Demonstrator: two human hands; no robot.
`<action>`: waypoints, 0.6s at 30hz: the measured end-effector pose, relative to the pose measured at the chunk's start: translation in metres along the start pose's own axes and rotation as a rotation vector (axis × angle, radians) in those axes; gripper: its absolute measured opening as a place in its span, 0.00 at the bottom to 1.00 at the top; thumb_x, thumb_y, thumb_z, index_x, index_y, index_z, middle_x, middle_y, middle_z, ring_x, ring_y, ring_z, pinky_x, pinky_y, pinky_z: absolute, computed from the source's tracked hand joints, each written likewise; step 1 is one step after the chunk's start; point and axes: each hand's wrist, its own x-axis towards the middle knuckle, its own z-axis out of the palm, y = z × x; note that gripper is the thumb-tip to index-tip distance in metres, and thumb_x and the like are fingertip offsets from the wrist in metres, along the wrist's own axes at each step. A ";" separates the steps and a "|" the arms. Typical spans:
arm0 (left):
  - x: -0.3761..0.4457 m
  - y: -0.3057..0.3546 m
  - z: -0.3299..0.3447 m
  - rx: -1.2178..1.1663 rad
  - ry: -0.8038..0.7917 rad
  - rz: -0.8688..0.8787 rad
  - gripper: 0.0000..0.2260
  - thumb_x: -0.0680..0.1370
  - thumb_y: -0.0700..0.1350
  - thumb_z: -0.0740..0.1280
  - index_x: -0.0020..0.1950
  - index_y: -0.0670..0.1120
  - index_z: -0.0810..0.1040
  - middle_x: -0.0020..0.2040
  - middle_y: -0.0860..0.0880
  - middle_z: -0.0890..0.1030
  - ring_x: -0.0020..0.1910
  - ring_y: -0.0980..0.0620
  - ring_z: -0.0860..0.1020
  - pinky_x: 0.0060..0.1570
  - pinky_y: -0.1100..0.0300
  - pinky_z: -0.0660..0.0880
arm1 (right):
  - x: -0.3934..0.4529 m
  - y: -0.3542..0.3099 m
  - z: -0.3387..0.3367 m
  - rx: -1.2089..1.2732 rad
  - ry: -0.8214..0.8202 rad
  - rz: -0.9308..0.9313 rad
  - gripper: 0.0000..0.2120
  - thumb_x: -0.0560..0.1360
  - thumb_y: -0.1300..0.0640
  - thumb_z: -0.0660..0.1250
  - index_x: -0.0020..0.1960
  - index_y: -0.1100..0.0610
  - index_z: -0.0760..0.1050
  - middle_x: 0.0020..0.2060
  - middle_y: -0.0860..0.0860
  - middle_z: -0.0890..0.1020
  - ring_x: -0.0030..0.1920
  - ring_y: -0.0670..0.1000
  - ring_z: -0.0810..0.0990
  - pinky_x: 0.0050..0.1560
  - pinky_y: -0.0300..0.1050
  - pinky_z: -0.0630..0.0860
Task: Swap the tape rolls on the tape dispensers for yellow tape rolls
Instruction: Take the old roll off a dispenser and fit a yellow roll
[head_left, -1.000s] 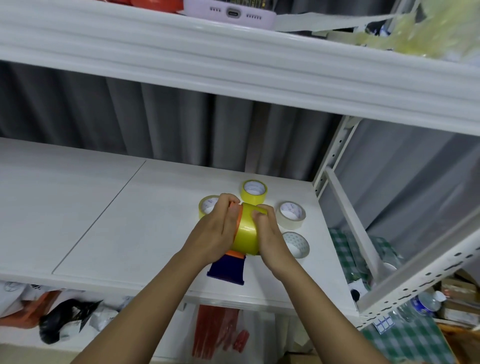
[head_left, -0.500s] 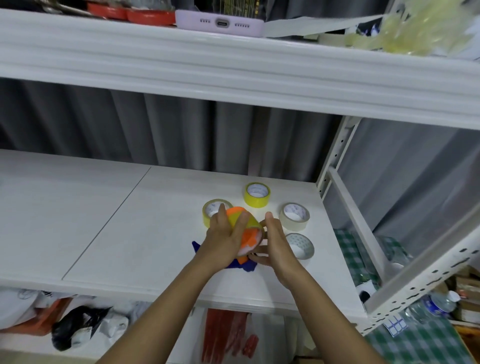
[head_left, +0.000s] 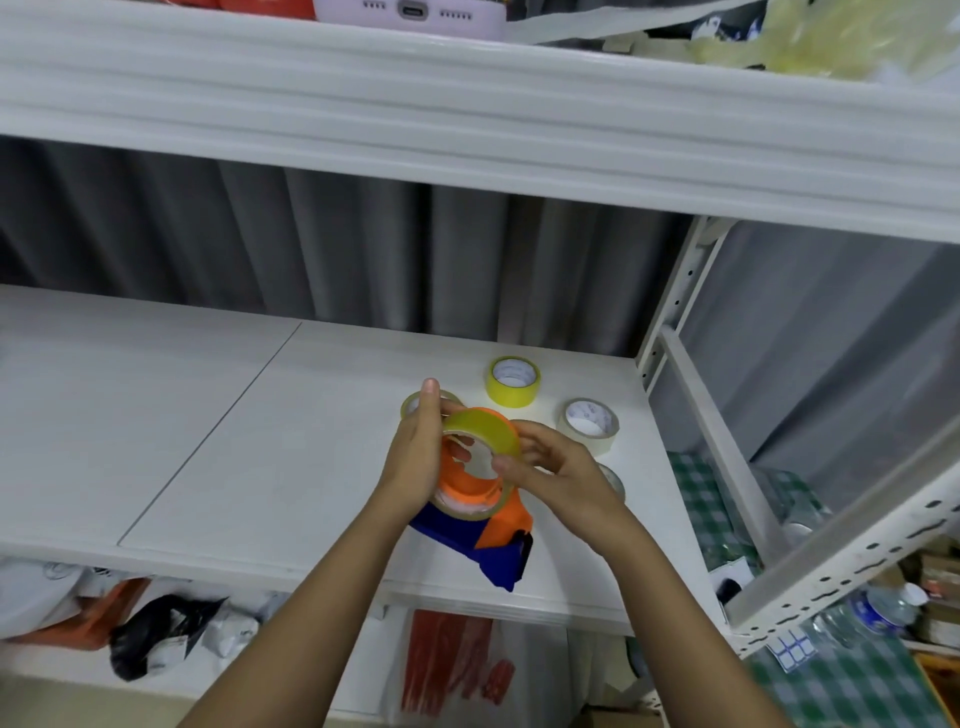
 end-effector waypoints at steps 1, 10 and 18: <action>0.001 0.000 0.000 -0.001 0.018 0.002 0.29 0.80 0.61 0.44 0.46 0.45 0.78 0.32 0.50 0.82 0.34 0.57 0.81 0.32 0.72 0.72 | 0.000 0.000 0.001 0.012 0.019 -0.020 0.20 0.65 0.41 0.72 0.55 0.45 0.78 0.47 0.46 0.84 0.50 0.47 0.81 0.53 0.44 0.78; 0.002 -0.006 -0.015 0.119 -0.245 0.005 0.19 0.79 0.61 0.52 0.47 0.51 0.76 0.42 0.53 0.81 0.43 0.57 0.79 0.48 0.60 0.74 | 0.003 0.014 -0.008 0.099 -0.085 -0.026 0.15 0.72 0.50 0.69 0.59 0.45 0.77 0.54 0.46 0.83 0.58 0.46 0.79 0.59 0.40 0.75; -0.011 -0.029 -0.015 0.079 -0.409 -0.087 0.04 0.79 0.46 0.63 0.48 0.47 0.71 0.40 0.52 0.75 0.43 0.54 0.74 0.51 0.53 0.72 | 0.010 0.047 0.009 -0.049 0.211 -0.069 0.16 0.79 0.65 0.60 0.56 0.46 0.76 0.58 0.49 0.78 0.57 0.39 0.75 0.55 0.31 0.71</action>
